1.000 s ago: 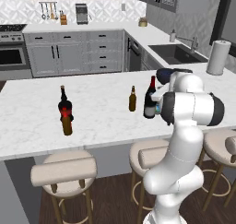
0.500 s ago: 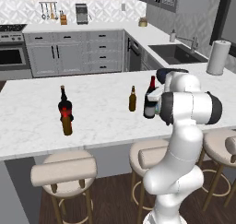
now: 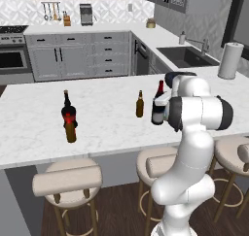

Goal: Move the plastic bottles in the middle to the plastics group, and the glass bottles in the middle to the glass group.

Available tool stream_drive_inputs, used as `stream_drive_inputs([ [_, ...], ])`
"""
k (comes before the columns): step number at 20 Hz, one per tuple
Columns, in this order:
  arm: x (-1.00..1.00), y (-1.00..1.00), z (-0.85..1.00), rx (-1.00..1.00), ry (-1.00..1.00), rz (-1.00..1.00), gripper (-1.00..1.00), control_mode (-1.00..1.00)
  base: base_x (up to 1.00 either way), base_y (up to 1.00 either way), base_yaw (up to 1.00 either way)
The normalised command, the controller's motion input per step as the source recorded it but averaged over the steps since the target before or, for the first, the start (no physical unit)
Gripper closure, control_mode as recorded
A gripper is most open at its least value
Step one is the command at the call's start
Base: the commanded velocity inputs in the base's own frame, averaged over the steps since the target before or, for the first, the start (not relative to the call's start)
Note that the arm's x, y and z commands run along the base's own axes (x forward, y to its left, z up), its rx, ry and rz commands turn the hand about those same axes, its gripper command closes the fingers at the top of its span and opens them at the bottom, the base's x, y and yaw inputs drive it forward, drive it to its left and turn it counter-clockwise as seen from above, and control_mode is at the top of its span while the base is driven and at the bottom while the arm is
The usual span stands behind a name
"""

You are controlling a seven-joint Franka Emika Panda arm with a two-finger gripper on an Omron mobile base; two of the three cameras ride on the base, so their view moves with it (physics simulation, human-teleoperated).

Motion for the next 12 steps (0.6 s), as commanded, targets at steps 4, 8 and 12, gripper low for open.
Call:
stream_drive_inputs([
  [4,0.03,0.0,-0.11,0.0,0.0,0.0,1.0,-1.0,0.0,0.0,0.0],
  [8,-0.06,0.0,-0.04,0.0,0.0,0.0,1.0,-1.0,0.0,0.0,0.0],
  [12,-0.01,0.0,0.0,0.01,0.0,0.0,1.0,-1.0,0.0,0.0,0.0],
])
